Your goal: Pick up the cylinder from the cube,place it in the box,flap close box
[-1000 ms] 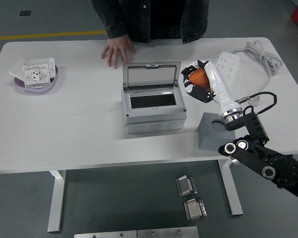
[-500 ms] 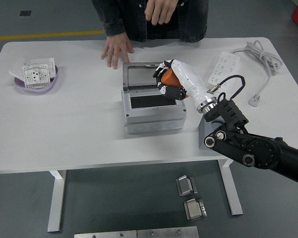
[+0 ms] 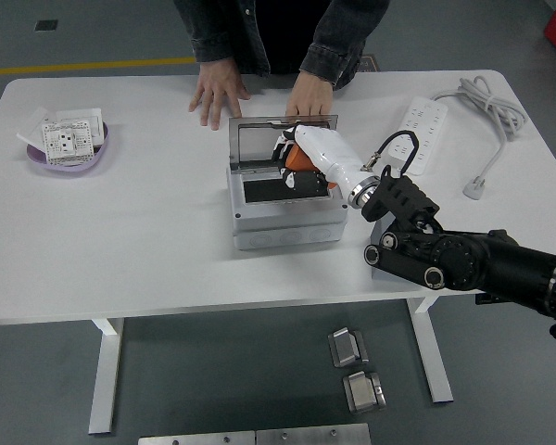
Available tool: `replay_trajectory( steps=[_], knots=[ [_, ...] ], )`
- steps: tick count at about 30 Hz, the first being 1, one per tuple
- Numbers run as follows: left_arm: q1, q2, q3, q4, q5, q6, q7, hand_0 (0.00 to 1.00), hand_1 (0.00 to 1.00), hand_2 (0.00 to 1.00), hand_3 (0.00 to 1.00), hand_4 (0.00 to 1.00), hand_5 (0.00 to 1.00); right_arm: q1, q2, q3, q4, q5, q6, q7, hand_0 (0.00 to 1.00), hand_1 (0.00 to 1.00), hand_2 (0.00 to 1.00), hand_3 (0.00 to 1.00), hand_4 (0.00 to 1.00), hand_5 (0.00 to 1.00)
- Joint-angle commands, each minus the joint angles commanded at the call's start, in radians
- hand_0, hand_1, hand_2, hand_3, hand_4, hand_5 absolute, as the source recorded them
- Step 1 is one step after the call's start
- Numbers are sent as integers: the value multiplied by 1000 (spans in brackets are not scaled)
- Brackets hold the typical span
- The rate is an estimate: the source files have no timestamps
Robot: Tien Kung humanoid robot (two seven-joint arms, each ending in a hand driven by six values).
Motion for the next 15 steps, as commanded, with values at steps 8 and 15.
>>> replay_trajectory(
  steps=[8, 15],
  knots=[
    [-3, 4, -19, 1, 34, 4, 16, 654, 656, 626, 641, 579, 566, 41, 48, 41, -53, -43, 110, -25, 2, 77, 288, 252, 42, 27],
    [-6, 5, -22, 1, 42, 5, 19, 653, 656, 627, 641, 577, 568, 52, 54, 46, -75, -61, 177, -16, 2, 84, 306, 281, 43, 21]
  ],
)
